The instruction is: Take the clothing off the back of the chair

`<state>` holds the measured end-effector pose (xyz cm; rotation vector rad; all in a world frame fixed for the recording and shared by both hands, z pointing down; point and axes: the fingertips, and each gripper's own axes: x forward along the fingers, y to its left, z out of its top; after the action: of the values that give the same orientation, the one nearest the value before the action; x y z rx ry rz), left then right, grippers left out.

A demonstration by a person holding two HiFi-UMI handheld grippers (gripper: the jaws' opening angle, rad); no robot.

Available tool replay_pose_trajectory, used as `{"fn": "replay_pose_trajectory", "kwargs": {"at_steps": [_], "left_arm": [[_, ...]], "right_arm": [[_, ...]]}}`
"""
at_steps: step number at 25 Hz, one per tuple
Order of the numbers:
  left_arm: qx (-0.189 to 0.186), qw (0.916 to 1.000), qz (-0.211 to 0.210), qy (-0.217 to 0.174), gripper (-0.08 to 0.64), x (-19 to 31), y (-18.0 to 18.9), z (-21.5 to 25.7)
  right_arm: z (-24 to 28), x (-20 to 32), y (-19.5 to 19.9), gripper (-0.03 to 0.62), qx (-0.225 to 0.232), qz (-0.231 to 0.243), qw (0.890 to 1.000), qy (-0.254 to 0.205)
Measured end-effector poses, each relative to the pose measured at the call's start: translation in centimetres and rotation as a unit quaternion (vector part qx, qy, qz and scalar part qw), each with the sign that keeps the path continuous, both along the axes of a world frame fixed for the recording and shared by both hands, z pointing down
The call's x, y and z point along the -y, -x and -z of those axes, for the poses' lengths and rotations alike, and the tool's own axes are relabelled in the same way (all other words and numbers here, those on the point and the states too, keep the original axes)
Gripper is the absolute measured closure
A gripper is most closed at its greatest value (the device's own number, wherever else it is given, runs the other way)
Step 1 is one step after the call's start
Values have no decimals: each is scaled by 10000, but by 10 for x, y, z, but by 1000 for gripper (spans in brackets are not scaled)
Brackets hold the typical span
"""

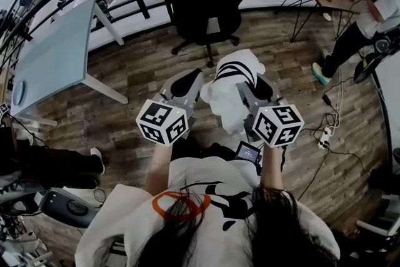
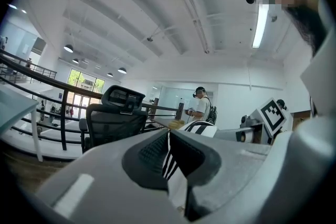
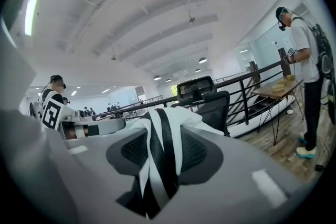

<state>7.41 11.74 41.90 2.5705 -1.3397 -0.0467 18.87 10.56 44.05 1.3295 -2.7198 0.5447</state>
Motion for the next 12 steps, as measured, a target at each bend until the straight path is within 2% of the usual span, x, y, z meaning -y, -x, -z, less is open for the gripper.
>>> {"fn": "replay_pose_trajectory", "kwargs": {"at_steps": [12], "left_arm": [[-46, 10000, -16, 70, 560, -5, 0, -9]], "right_arm": [[-35, -15, 21, 428, -23, 427, 9990, 83]]}}
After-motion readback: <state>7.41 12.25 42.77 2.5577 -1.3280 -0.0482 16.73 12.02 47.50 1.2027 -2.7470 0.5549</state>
